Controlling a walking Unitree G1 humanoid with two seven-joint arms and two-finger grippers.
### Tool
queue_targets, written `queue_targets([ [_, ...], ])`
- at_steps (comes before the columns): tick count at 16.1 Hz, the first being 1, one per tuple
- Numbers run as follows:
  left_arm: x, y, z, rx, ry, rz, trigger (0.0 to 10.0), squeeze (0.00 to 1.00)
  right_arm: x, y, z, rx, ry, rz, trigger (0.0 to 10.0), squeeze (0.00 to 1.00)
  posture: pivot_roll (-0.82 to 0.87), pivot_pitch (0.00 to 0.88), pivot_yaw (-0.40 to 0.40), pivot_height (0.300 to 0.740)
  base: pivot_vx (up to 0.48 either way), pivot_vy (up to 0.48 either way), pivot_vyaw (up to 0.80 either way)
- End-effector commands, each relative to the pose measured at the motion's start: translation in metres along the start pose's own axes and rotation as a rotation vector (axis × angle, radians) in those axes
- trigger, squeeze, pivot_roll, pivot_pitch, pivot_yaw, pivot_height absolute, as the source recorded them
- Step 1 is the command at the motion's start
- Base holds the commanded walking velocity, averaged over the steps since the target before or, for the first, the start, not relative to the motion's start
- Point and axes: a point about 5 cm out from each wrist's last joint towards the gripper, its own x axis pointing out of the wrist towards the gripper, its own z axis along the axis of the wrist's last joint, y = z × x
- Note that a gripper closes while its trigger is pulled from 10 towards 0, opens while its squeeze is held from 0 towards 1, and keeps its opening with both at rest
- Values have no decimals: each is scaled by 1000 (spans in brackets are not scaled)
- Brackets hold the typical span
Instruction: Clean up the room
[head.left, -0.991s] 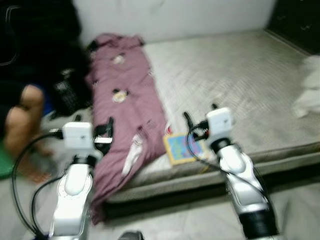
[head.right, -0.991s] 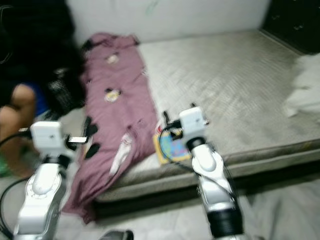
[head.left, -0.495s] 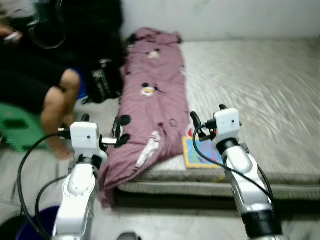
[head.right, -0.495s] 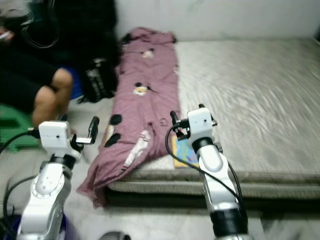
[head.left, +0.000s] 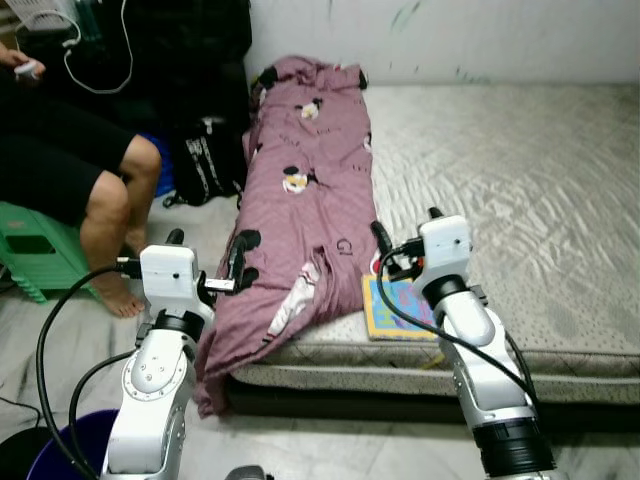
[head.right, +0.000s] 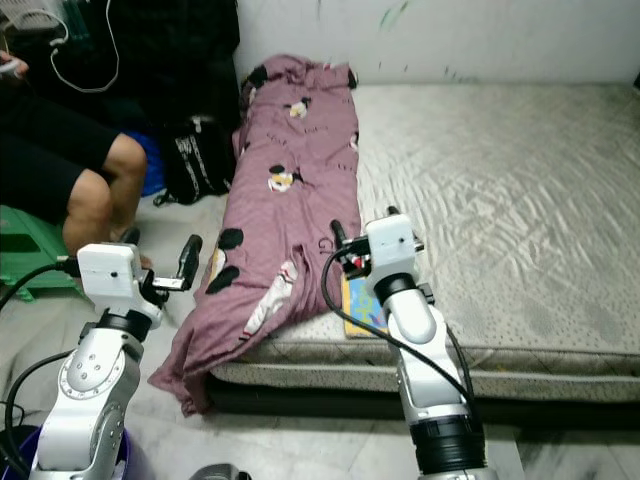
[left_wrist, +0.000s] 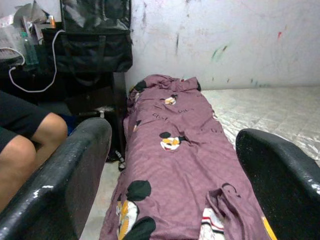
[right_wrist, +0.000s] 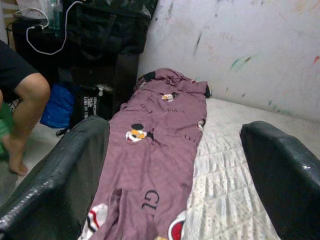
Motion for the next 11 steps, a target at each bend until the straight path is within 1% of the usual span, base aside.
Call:
queue_targets([
  [1,0,4,4,7,-14,7,10000,0,2,2,2,8,-6,2,10000,0,30,0,16,740,259,0,0],
  [8,0,4,4,6,-11,-1,10000,0,3,2,1,11,-4,1,10000,0,30,0,19,740,258,0,0],
  [11,1,3,1,12,4,7,10000,0,3,2,1,13,-2,1,10000,0,30,0,19,740,0,0,0],
])
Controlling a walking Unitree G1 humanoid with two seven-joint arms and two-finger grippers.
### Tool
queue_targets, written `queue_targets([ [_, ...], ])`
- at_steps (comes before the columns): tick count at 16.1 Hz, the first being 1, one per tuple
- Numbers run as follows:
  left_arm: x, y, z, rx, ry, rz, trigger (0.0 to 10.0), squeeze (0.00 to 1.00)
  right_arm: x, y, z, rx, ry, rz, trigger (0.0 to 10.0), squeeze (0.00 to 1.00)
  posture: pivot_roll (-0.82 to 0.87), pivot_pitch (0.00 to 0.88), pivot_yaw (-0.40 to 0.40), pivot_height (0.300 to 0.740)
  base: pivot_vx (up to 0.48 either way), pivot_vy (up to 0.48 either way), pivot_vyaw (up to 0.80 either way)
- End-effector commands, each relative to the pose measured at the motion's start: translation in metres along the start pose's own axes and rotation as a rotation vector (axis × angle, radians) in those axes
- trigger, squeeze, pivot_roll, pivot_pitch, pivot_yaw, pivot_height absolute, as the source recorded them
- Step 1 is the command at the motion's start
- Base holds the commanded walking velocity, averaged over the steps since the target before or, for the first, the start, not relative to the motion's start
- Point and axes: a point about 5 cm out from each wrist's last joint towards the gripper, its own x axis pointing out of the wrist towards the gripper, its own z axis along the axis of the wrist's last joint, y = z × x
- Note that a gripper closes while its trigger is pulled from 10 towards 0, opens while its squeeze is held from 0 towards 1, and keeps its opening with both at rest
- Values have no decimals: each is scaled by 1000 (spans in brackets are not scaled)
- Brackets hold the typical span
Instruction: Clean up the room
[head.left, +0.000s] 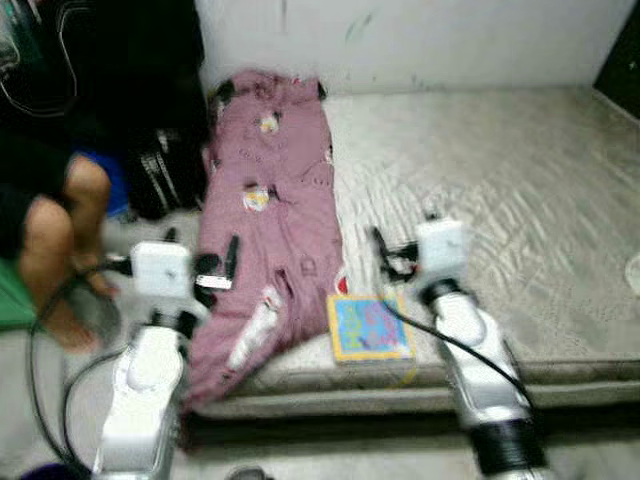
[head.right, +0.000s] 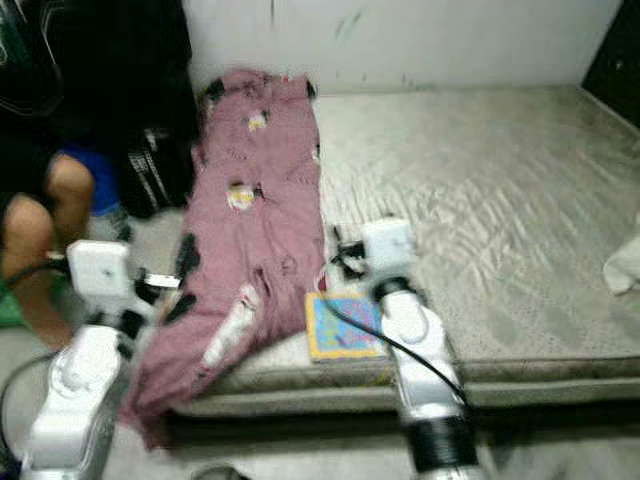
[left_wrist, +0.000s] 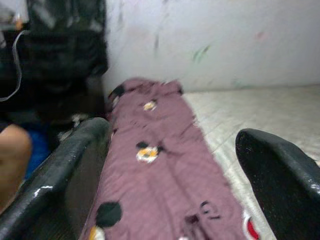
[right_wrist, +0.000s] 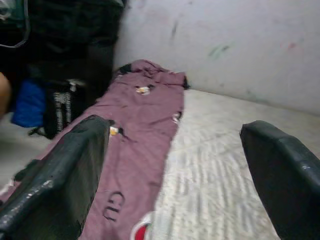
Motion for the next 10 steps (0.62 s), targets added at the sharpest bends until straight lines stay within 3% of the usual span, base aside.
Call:
queue_targets([
  [1,1,-3,1,-1,-1,-11,10000,0,-2,-8,1,-7,-5,-24,10000,0,30,0,19,740,0,0,0],
  [5,2,-4,1,12,-2,-11,10000,0,-2,-7,-1,-16,2,-20,10000,0,31,0,18,740,0,0,0],
  [10,2,-6,2,14,-6,-24,10000,0,-2,-7,-2,-8,6,-19,10000,0,32,0,17,740,0,0,738],
])
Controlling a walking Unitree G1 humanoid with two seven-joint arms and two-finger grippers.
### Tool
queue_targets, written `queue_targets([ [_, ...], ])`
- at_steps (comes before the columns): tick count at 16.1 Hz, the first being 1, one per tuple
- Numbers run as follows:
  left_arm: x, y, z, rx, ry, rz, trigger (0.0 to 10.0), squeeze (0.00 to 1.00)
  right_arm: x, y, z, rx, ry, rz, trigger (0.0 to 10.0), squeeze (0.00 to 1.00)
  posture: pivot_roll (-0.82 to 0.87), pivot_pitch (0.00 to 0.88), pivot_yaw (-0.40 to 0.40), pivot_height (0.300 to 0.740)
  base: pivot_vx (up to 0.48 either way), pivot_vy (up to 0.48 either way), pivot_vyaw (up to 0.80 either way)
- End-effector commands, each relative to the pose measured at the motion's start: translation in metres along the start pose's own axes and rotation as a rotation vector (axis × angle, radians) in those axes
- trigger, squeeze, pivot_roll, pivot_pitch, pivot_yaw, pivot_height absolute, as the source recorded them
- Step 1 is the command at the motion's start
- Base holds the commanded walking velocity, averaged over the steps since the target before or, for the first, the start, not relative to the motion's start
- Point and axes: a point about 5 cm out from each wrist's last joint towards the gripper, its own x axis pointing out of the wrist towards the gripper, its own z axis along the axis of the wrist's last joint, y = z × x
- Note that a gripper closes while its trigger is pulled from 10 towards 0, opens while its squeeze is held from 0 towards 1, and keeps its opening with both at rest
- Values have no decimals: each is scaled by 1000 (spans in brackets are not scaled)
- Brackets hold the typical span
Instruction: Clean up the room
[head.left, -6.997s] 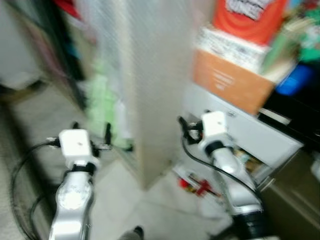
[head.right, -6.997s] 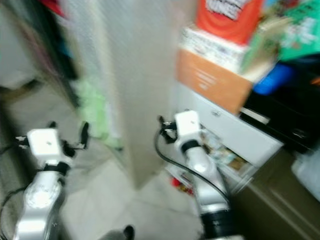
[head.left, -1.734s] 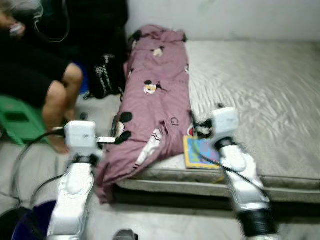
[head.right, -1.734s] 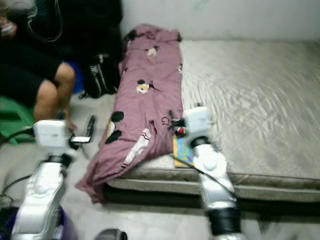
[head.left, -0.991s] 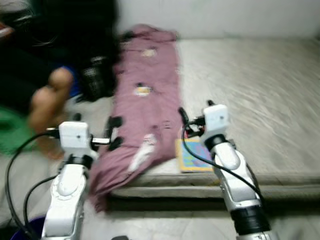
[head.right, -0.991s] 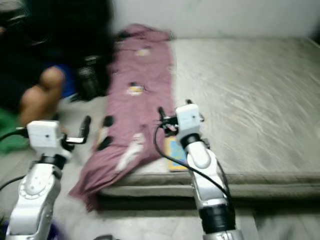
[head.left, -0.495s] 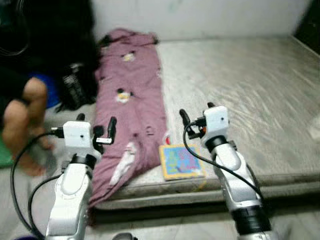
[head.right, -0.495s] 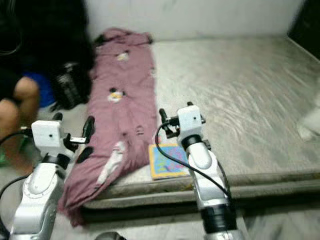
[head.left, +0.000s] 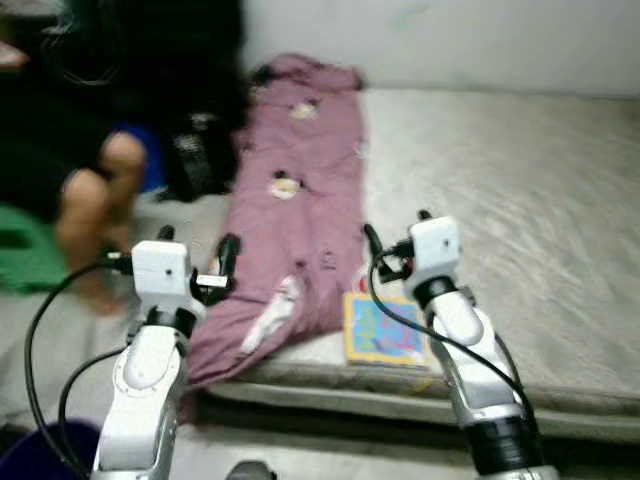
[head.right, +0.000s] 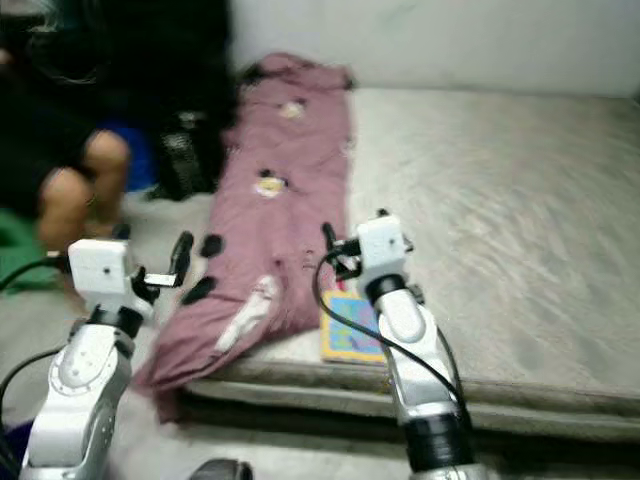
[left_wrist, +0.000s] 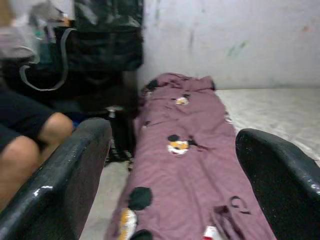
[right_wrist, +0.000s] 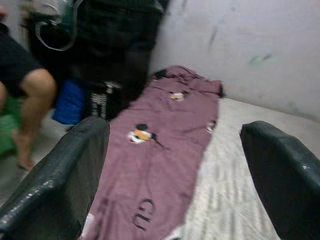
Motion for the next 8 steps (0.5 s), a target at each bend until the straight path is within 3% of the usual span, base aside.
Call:
queue_targets([
  [1,1,-3,1,0,-4,-13,10000,0,0,-7,1,3,3,-20,10000,0,32,0,17,740,0,0,456],
  [8,1,-5,2,-5,-6,-22,10000,0,0,-7,0,8,8,-19,10000,0,32,0,17,740,0,0,0],
])
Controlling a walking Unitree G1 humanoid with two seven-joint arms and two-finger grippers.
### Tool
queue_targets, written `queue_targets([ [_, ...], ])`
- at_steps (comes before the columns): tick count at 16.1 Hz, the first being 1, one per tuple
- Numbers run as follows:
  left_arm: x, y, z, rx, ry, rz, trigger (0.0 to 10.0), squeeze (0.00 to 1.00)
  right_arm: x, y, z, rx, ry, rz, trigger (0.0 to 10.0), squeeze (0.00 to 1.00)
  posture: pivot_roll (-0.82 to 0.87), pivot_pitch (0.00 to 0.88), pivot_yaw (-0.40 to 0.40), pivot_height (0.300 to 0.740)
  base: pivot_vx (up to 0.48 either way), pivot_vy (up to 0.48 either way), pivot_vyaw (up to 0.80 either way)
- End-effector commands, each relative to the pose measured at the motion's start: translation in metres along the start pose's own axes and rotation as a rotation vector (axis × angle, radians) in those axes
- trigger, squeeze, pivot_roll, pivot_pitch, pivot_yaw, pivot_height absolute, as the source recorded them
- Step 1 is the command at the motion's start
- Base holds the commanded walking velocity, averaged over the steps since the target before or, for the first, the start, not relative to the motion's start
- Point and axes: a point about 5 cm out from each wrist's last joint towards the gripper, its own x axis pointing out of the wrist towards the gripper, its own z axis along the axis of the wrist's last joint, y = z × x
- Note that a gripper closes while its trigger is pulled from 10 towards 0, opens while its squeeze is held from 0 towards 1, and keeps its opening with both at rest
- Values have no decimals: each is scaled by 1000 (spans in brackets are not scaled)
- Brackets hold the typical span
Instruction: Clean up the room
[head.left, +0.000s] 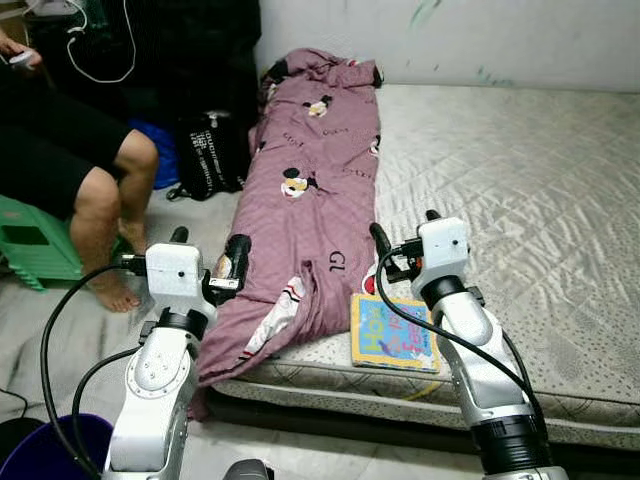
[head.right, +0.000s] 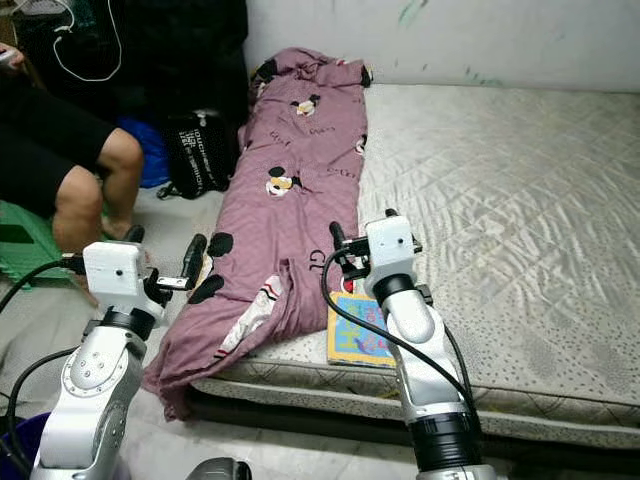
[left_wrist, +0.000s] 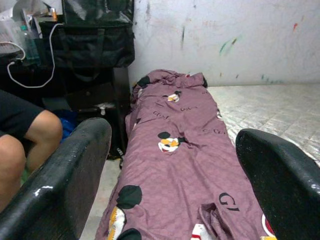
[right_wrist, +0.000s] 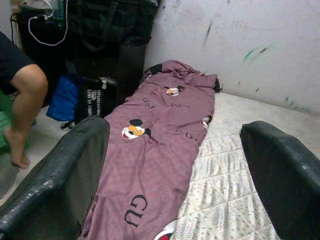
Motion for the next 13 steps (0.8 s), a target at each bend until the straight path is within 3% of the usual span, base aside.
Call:
queue_targets([
  [1,1,3,2,7,-4,4,10000,0,2,2,2,8,1,5,10000,0,30,0,17,740,0,0,0],
  [13,2,2,1,-1,-1,5,10000,0,3,1,1,18,8,0,10000,0,29,0,16,740,0,-281,0],
])
